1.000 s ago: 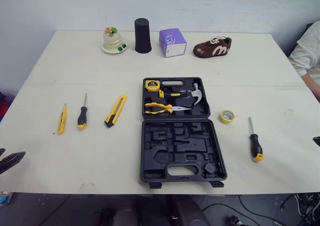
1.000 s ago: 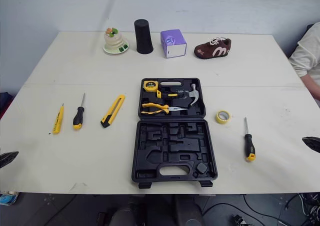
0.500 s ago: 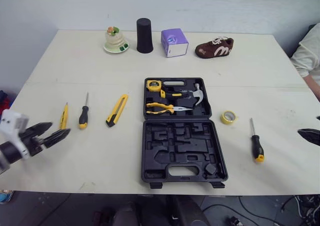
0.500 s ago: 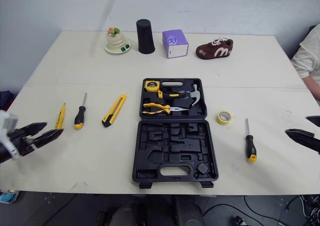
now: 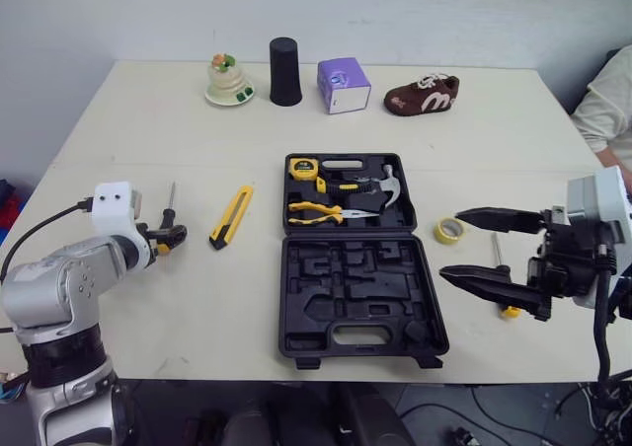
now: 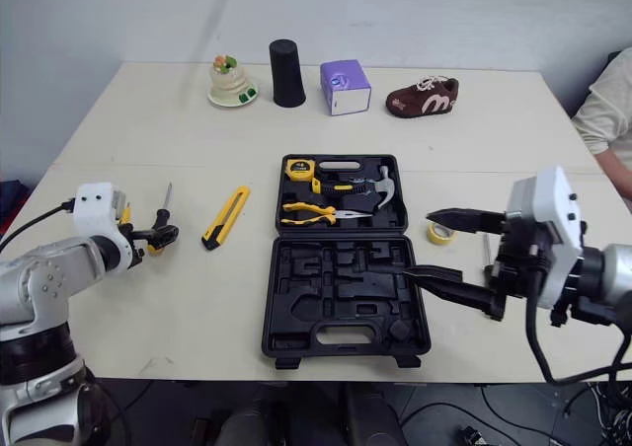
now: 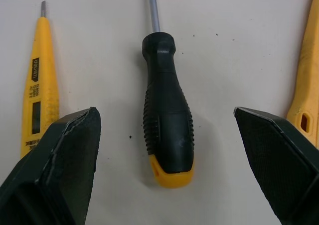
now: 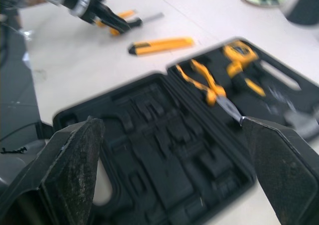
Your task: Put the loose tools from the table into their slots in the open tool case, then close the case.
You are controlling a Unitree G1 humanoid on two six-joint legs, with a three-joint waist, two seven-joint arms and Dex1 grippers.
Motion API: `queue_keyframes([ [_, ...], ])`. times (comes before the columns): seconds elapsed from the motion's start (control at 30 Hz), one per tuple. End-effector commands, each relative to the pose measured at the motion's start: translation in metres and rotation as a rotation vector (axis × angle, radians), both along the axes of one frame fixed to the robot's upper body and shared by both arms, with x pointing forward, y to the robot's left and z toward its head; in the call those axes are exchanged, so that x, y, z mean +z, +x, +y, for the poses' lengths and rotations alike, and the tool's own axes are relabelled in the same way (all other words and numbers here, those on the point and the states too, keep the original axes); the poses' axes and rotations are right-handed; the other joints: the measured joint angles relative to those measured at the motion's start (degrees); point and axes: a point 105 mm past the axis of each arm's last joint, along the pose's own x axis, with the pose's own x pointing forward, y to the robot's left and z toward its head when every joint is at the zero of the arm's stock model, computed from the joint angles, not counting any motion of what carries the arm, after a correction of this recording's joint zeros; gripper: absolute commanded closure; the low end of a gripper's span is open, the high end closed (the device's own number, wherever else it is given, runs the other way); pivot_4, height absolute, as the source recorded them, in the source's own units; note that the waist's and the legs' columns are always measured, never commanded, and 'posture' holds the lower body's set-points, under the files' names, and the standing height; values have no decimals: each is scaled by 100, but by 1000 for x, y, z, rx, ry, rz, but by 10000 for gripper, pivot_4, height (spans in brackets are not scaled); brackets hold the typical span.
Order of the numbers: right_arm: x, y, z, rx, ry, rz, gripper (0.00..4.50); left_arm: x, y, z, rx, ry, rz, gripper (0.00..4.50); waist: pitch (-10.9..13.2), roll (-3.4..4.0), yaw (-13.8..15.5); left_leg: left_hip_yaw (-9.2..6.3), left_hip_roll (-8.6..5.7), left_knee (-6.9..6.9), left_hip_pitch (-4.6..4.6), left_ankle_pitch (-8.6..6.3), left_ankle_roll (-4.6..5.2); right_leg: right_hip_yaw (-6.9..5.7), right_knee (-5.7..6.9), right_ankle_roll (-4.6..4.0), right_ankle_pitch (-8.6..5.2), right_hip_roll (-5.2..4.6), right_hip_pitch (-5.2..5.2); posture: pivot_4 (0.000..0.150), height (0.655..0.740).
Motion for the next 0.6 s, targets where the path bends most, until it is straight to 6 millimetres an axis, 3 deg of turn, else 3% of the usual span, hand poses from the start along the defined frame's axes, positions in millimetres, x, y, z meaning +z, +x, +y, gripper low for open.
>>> queue_keyframes([
  [0.03, 3, -2, 20, 91, -8, -17, 0, -2, 5, 1, 19, -13, 23, 389, 0, -1, 14, 0, 0, 0, -1, 3, 0, -1, 2, -2, -1, 0, -2, 1500, 7339],
  [0.5, 1, 11, 31, 105, -12, -29, 0, -24, 15, -18, -35, -63, 103, 389, -5, 9, 173, -2, -2, 9, 2, 10, 2, -3, 15, -5, -2, -8, 0, 1500, 7339],
  [0.6, 5, 12, 30, 98, 3, -37, 0, -26, 19, -25, -70, -57, 102, 8127, -5, 9, 183, -3, -2, 9, 3, 13, 2, -3, 19, -5, -2, -8, 0, 1500, 7339],
])
